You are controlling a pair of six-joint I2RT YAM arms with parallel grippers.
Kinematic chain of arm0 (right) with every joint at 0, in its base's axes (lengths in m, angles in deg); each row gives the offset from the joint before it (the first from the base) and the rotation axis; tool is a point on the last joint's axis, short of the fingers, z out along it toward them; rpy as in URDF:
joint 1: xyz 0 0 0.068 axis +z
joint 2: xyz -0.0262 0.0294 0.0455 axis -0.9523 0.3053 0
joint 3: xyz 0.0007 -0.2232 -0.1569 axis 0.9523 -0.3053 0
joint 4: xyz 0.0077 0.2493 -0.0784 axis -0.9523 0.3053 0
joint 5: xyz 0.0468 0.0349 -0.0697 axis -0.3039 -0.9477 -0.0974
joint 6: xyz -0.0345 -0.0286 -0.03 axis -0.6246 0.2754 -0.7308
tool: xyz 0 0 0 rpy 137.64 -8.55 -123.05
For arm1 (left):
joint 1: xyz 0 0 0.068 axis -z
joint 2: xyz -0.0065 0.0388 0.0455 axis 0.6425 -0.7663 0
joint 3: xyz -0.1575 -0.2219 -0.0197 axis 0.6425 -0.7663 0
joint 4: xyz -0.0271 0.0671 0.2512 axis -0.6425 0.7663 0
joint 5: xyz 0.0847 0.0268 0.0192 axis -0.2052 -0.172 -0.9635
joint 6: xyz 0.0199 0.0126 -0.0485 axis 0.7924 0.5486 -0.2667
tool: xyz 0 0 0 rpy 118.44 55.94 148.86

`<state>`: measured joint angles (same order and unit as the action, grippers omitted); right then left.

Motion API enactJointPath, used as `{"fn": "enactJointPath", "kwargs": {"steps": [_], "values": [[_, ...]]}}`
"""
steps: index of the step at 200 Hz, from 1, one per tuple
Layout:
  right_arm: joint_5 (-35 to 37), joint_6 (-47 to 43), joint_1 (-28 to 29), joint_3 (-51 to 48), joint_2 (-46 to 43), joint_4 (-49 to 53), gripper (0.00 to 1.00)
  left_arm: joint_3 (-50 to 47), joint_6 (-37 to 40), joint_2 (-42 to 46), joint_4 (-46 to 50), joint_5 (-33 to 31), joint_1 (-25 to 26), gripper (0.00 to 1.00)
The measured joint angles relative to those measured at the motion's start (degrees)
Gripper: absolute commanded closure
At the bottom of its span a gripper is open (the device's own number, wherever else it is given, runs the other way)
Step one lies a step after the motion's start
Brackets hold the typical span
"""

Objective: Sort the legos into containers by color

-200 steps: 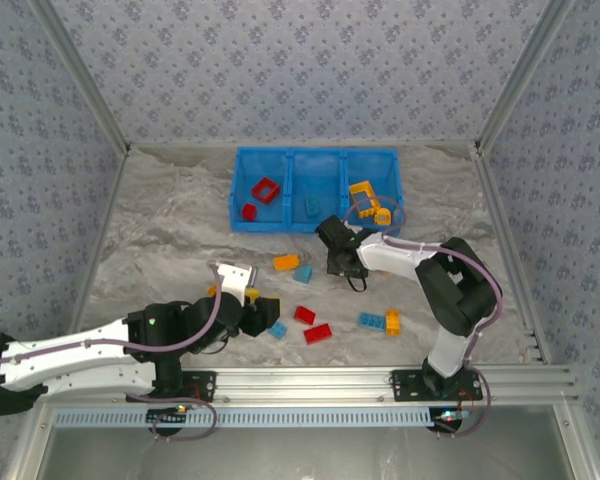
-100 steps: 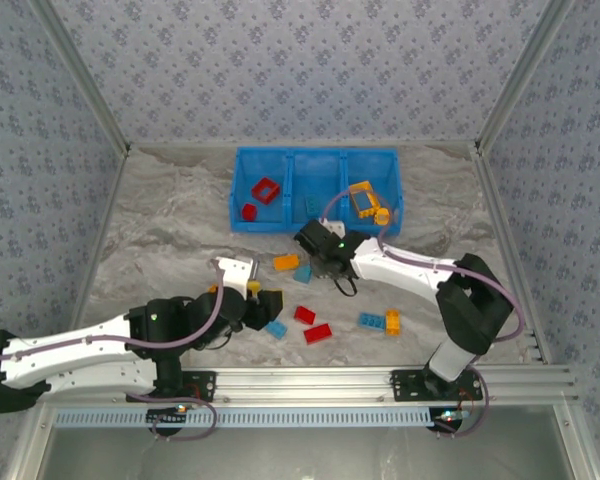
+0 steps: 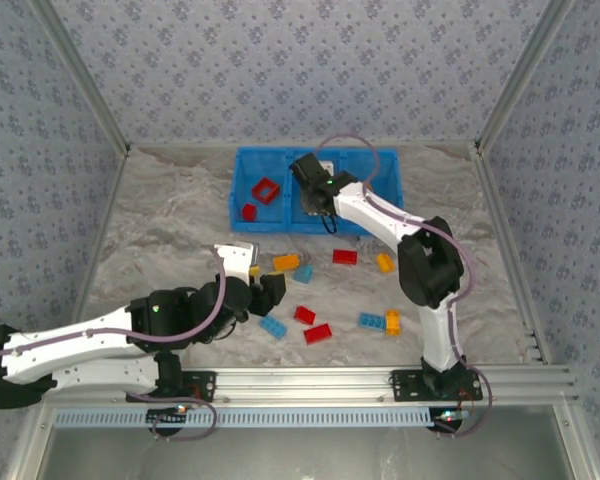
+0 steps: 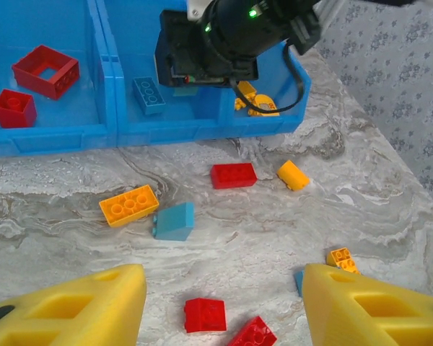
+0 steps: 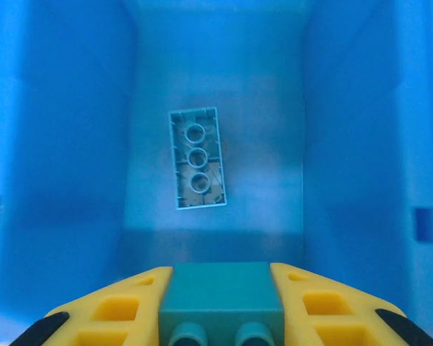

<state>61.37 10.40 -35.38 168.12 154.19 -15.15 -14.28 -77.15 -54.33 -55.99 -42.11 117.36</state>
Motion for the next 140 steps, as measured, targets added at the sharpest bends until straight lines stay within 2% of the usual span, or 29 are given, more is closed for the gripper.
{"fn": "enactJointPath", "kwargs": {"steps": [35, 90, 140], "values": [[-4.0, -2.8, -1.1, 0.2, 3.3, -0.5, 0.70, 0.0, -0.1, 0.0, 1.3, -0.3, 0.0, 0.40], [-14.3, -4.7, -3.3, 1.5, 4.2, -5.6, 0.66, 0.0, -0.7, 0.0, 1.8, -0.3, 0.0, 0.40], [-20.5, -4.7, -4.8, 1.3, 6.4, -8.0, 0.46, 0.0, -1.0, 0.0, 2.3, -0.3, 0.0, 0.40]]}}
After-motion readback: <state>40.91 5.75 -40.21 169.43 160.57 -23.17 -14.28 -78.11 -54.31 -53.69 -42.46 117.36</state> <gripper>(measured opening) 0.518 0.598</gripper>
